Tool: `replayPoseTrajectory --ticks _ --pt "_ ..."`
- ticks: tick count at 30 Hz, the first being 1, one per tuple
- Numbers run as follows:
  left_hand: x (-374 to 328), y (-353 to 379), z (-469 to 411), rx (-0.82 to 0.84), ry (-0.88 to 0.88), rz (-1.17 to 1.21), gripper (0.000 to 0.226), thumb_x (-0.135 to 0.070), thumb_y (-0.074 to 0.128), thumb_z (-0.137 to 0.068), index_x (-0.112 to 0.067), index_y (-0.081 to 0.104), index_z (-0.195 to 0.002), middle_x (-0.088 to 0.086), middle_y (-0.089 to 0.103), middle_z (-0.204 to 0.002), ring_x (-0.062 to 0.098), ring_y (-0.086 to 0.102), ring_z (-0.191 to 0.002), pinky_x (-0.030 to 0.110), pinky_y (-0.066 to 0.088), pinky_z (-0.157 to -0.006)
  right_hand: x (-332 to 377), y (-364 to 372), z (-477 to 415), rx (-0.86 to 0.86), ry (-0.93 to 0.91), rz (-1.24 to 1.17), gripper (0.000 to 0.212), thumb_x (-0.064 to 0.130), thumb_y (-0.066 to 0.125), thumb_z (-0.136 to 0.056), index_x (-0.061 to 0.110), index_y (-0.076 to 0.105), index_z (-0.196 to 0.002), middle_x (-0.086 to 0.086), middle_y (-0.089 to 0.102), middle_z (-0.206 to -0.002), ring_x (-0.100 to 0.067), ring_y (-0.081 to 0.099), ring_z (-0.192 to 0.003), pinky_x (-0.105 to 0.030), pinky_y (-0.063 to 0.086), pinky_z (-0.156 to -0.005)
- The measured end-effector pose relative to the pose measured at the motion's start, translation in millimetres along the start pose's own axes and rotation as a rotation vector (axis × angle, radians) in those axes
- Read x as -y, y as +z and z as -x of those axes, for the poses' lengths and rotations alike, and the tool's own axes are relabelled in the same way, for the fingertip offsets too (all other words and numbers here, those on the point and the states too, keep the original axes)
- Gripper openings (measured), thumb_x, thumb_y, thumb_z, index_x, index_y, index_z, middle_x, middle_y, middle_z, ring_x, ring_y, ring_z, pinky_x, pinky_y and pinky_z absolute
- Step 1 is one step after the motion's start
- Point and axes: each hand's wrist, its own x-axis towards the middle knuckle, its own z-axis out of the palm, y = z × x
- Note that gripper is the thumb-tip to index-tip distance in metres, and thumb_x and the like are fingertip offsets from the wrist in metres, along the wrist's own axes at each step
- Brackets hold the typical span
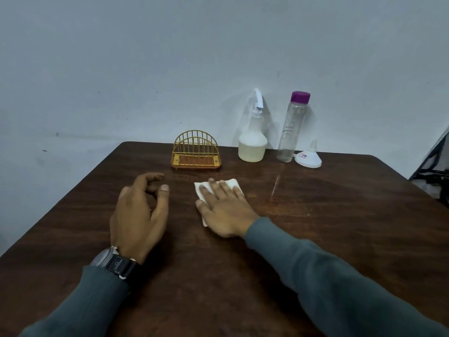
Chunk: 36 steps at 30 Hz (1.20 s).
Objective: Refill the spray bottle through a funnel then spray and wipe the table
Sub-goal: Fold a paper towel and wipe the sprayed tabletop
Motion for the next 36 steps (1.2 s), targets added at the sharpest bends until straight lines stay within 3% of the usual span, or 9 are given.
replayPoseTrajectory --ticks 8,12,17,22,27,31,36 --pt "-8 5 3 0.029 0.03 0.064 0.026 -0.035 0.061 -0.098 -0.03 0.061 -0.123 -0.022 0.06 -0.09 0.015 0.058 -0.087 0.037 0.05 -0.068 13 15 89 0.012 -0.011 -0.019 0.066 0.058 0.012 -0.107 0.032 -0.006 -0.165 0.008 -0.022 -0.171 -0.014 -0.026 -0.156 -0.042 -0.018 -0.125" --pt "-13 10 5 0.028 0.058 0.051 0.024 -0.033 0.062 -0.098 -0.027 0.062 -0.122 -0.023 0.059 -0.082 0.016 0.058 -0.083 0.04 0.051 -0.071 24 15 47 0.0 -0.035 -0.026 0.068 0.061 0.013 -0.105 0.033 -0.003 -0.165 0.005 -0.02 -0.172 -0.016 -0.023 -0.157 -0.046 -0.017 -0.125" --pt "-13 8 6 0.019 0.071 0.022 0.026 -0.034 0.061 -0.1 -0.023 0.061 -0.123 -0.022 0.054 -0.078 0.016 0.055 -0.078 0.047 0.054 -0.074 -10 -1 -1 0.001 0.06 -0.003 0.069 0.063 0.012 -0.105 0.032 0.001 -0.166 0.002 -0.014 -0.174 -0.02 -0.014 -0.16 -0.047 -0.012 -0.127" --pt "-15 7 7 0.048 0.097 0.044 0.031 -0.042 0.054 -0.101 -0.024 0.058 -0.127 -0.019 0.057 -0.075 0.013 0.056 -0.074 0.045 0.053 -0.073 -43 -5 39 -0.008 0.146 -0.024 0.069 0.063 0.01 -0.105 0.033 -0.001 -0.166 0.004 -0.015 -0.174 -0.017 -0.016 -0.159 -0.047 -0.011 -0.127" --pt "-28 17 11 0.082 0.061 0.092 0.037 -0.044 0.054 -0.101 -0.029 0.049 -0.135 -0.014 0.069 -0.072 0.011 0.066 -0.069 0.038 0.051 -0.067 -16 13 84 -0.012 0.094 -0.012 0.068 0.062 0.012 -0.104 0.036 -0.005 -0.165 0.008 -0.021 -0.172 -0.015 -0.024 -0.157 -0.046 -0.018 -0.125" --pt "-44 30 15 0.105 0.064 0.123 0.039 -0.038 0.058 -0.099 -0.028 0.049 -0.136 -0.011 0.07 -0.071 0.013 0.066 -0.071 0.033 0.044 -0.062 -8 8 55 0.004 0.05 -0.046 0.069 0.064 0.013 -0.104 0.037 -0.002 -0.165 0.007 -0.019 -0.172 -0.016 -0.023 -0.157 -0.047 -0.018 -0.125" --pt "-42 26 15 0.093 -0.001 0.165 0.044 -0.054 0.055 -0.099 -0.032 0.048 -0.135 -0.012 0.073 -0.077 0.024 0.07 -0.082 0.043 0.054 -0.073 -61 -13 13 -0.004 0.167 -0.035 0.07 0.065 0.012 -0.103 0.034 0.003 -0.166 0.002 -0.013 -0.174 -0.023 -0.013 -0.16 -0.05 -0.012 -0.126"
